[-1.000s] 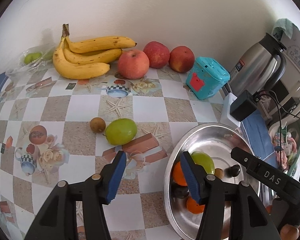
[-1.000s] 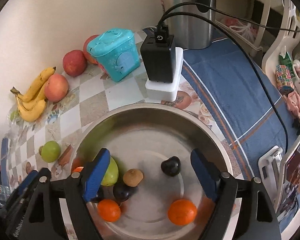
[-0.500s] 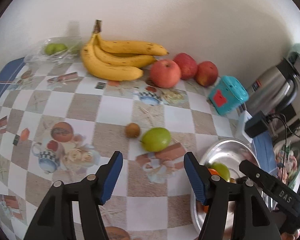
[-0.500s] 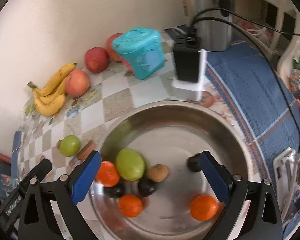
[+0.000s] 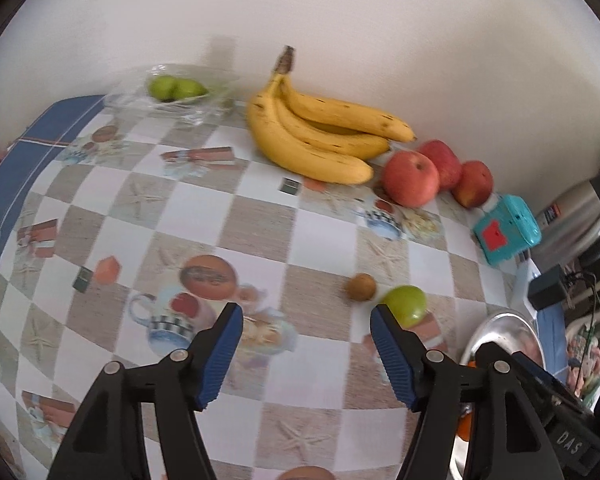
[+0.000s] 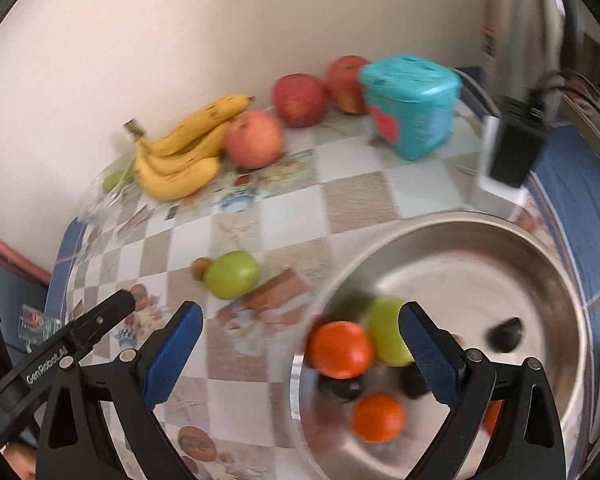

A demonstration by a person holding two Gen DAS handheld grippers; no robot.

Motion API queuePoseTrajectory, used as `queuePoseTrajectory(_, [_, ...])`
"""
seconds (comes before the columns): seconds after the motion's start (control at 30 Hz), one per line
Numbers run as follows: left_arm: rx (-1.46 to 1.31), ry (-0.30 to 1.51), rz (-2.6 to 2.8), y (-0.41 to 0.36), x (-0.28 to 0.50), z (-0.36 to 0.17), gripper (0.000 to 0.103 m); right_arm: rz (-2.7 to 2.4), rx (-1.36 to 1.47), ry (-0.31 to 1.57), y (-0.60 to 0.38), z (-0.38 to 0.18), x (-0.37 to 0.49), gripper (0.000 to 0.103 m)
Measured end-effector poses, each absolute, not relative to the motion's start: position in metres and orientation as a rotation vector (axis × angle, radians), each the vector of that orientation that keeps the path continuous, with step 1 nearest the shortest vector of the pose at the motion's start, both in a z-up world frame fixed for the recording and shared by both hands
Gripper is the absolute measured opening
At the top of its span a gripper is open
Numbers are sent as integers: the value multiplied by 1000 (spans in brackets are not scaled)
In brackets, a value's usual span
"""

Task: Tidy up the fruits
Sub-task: 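Move both grippers back toward the brown kiwi and green mango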

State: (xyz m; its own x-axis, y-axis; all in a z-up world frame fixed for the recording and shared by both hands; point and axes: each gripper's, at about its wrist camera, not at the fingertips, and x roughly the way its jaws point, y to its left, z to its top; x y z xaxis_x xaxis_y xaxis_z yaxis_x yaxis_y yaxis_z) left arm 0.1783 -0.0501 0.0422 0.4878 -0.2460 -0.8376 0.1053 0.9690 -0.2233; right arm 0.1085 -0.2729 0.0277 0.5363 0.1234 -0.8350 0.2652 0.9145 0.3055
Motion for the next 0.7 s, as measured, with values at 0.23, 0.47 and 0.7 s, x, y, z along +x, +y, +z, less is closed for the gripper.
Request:
queuePoseTrajectory(0.23, [-194, 1043, -183, -22, 189, 35, 71, -19, 368, 1038, -232, 20, 128, 99])
queuePoseTrajectory(0.47, [-185, 1067, -200, -24, 202, 24, 71, -14, 280, 1085, -209, 7, 148, 99])
queuePoseTrajectory(0.7, [-141, 1083, -201, -45, 222, 16, 71, -12, 204, 1114, -203, -7, 165, 99])
